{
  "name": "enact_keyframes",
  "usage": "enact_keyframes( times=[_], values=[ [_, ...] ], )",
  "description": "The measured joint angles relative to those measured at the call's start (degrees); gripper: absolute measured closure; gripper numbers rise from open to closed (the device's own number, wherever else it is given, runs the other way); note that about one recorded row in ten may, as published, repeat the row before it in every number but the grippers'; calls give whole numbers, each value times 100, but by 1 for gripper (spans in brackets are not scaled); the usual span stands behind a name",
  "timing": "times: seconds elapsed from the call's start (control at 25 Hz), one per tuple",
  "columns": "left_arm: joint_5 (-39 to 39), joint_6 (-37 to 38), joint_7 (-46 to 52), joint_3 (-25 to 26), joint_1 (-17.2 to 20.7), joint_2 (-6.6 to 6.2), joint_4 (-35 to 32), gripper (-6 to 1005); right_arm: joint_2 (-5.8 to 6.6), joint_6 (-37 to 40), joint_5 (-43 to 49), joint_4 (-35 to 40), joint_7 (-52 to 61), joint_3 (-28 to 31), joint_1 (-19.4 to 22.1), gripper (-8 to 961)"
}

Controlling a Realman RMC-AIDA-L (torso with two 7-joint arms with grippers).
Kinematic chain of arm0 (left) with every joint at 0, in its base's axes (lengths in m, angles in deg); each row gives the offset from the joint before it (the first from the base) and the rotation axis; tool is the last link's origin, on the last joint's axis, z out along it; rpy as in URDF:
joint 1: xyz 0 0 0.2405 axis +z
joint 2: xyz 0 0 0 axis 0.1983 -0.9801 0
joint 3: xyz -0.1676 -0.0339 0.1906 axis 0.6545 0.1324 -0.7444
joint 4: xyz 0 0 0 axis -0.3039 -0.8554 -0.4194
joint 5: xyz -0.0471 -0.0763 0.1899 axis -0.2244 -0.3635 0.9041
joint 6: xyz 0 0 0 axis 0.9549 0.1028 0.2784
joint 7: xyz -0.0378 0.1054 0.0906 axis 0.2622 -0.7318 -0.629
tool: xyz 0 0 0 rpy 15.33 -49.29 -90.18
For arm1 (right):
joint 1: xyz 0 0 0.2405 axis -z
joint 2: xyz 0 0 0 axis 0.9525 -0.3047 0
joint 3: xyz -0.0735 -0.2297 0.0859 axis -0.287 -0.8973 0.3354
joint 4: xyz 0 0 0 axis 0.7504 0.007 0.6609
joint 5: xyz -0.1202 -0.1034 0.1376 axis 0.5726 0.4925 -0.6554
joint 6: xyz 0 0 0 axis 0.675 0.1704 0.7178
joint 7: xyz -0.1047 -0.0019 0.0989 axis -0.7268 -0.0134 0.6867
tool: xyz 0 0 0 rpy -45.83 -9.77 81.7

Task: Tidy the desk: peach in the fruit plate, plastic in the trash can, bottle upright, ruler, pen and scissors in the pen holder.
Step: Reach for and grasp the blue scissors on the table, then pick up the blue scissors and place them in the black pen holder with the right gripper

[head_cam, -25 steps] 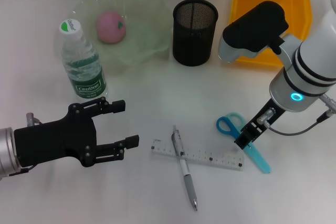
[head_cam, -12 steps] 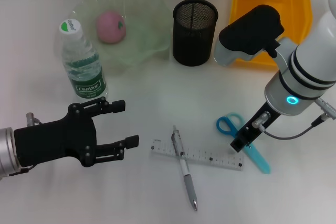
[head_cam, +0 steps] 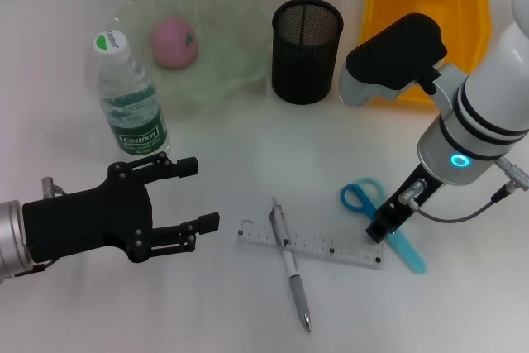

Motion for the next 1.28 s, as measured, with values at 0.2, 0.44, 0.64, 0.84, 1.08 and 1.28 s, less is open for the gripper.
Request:
enact_keyframes(
  times=[0.2,0.44,0.64,0.84,1.08,1.28],
  values=[
    [0,0,2,0,0,0,0,199,-1,21,-3,-11,0,-10,-18,430],
    [0,0,4,0,3,0,0,199,-1,17,1,-63,0,-10,-28,613],
    [0,0,6,0,4,0,0,199,-1,12,1,-87,0,-9,-44,641],
    [0,1,8,0,-7,0,0,199,-1,13,8,-99,0,-8,-43,697],
    [0,38,9,0,-9,0,0,199,-1,39,3,31,-3,-8,24,723],
    [0,41,9,0,-9,0,0,199,36,61,9,620,-10,89,274,744]
  ],
)
